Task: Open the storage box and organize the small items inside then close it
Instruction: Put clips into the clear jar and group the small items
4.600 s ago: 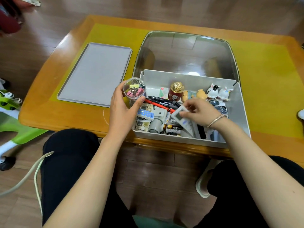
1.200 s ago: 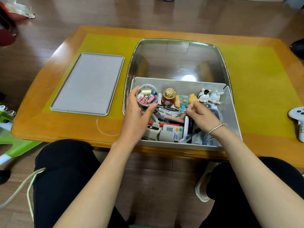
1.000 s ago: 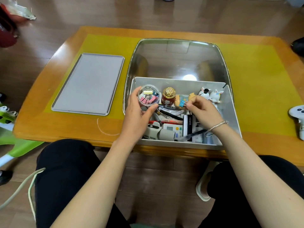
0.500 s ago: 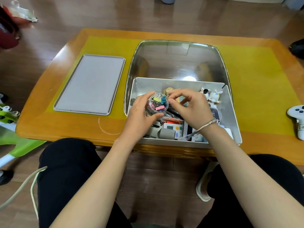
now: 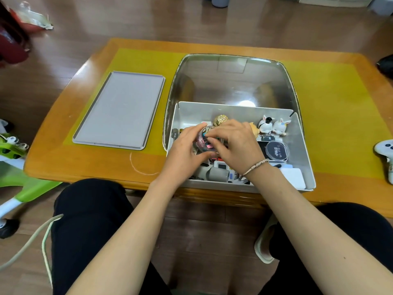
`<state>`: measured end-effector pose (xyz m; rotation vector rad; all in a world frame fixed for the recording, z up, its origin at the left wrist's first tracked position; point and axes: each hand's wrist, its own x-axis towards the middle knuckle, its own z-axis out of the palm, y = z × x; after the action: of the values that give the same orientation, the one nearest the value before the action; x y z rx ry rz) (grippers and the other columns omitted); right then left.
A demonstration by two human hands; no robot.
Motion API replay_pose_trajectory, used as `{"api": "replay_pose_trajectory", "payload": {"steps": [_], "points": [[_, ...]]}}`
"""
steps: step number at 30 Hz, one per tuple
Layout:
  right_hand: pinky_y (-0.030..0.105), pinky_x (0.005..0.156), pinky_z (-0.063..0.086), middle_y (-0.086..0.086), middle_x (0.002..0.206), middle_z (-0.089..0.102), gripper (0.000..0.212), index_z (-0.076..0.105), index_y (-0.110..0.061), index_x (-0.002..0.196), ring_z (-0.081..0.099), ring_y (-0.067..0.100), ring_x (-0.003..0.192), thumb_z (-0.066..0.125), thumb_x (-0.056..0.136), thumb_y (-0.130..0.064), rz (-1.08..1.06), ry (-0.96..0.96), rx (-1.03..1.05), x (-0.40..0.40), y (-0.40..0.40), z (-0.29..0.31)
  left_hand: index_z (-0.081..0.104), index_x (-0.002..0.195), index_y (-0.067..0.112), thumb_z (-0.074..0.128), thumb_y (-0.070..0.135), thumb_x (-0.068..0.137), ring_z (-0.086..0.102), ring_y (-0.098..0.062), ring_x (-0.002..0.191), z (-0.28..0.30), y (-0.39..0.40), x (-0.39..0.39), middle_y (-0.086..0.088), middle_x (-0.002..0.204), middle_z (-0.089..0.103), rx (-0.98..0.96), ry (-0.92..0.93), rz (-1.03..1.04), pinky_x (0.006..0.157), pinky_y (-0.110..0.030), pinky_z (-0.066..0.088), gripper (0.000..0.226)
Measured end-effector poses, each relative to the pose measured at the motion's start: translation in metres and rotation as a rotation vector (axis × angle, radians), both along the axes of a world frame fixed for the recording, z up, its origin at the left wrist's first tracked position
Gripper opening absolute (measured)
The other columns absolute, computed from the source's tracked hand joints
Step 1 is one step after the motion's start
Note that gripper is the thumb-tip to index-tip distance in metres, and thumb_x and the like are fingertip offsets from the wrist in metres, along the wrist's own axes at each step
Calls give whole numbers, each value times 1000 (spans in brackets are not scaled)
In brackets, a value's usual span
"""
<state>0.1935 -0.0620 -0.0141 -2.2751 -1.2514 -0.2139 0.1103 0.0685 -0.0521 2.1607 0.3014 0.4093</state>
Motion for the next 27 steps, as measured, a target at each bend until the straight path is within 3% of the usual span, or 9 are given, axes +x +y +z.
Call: {"api": "replay_pose_trajectory", "payload": {"steps": [3,8,11,16,18,21,24,27], "points": [[35,86,30,-2,100,69,25,62,-17,112,54,21,105,54,88,-16,17,138,23,0,0,0,50,134,25,79,20,75,49,-1,110,0,0,-1,8,127,54,-19,-16,-10,90,-1,36,66],[35,87,40,1,100,67,24,62,-11,105,58,18,98,54,83,-5,109,191,82,-7,0,-1,50,128,22,77,21,79,54,-3,106,1,-1,0,7,124,56,-46,-11,-18,87,-7,43,56],[35,82,50,5,95,68,20,64,-6,98,62,18,90,57,81,2,75,227,198,-6,-4,-2,49,128,24,80,23,76,54,1,100,2,0,0,9,121,54,-89,-5,19,81,-1,40,60],[43,83,43,3,101,66,29,65,-14,108,55,22,94,54,83,-4,-5,158,113,1,-8,-3,49,131,23,81,29,73,53,-6,110,3,0,0,6,126,55,-64,19,-9,88,-14,47,67],[38,84,36,-1,109,66,35,65,-18,114,51,22,101,54,83,-6,21,126,47,0,-8,-4,49,132,25,79,31,75,52,-5,111,2,0,-1,7,128,55,-56,22,-27,91,-17,47,65],[32,81,27,-9,110,66,36,67,-23,114,49,16,102,52,85,-8,50,141,11,2,-11,-3,47,133,27,78,32,77,50,-2,111,2,0,0,9,129,53,-72,35,-21,88,-8,41,64],[31,86,34,-11,107,64,32,66,-21,114,52,14,102,51,88,-9,23,199,79,14,-24,3,44,131,27,77,28,78,52,-2,109,1,0,0,8,126,52,-112,37,26,78,-2,43,63],[13,83,40,-9,98,64,28,70,-18,103,58,11,96,51,89,-4,-137,306,162,30,-49,6,38,132,26,74,18,82,54,-10,114,2,2,0,3,130,48,-219,-29,91,83,-14,52,62]]}}
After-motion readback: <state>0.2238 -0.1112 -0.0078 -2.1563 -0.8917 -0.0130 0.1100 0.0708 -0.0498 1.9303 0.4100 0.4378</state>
